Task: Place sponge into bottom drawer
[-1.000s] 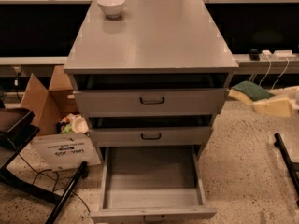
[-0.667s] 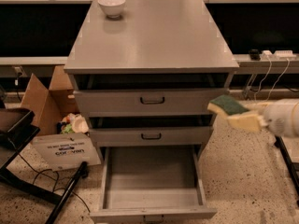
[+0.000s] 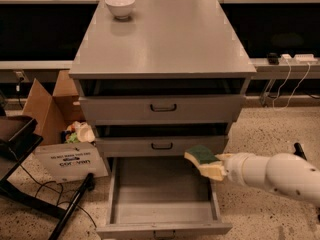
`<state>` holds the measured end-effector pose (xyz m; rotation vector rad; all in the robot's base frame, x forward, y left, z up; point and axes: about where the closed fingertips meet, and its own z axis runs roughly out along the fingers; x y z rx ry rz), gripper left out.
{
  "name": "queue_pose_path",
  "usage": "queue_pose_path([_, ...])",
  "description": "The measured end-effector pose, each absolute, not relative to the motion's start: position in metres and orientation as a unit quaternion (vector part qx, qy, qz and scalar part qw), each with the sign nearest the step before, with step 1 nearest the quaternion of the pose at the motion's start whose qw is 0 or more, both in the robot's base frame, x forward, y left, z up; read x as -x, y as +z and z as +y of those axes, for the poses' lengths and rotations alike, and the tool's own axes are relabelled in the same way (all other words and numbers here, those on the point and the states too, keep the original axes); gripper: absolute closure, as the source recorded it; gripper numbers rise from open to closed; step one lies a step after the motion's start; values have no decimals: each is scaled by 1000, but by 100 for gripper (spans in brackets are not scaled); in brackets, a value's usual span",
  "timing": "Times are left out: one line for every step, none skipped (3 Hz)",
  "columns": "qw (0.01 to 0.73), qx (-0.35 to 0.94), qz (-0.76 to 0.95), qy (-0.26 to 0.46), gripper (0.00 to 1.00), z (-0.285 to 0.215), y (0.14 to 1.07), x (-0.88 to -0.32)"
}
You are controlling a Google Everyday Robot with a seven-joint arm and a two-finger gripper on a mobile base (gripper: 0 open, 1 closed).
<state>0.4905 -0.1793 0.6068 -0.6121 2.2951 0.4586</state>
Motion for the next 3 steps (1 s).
queue_pose_path([328,180,895,241,100,-163,554,-489])
queue_pose_path([327,180,896,243,100,-162,550,-488])
queue_pose_path([300,203,893,269,100,-111,493,-477])
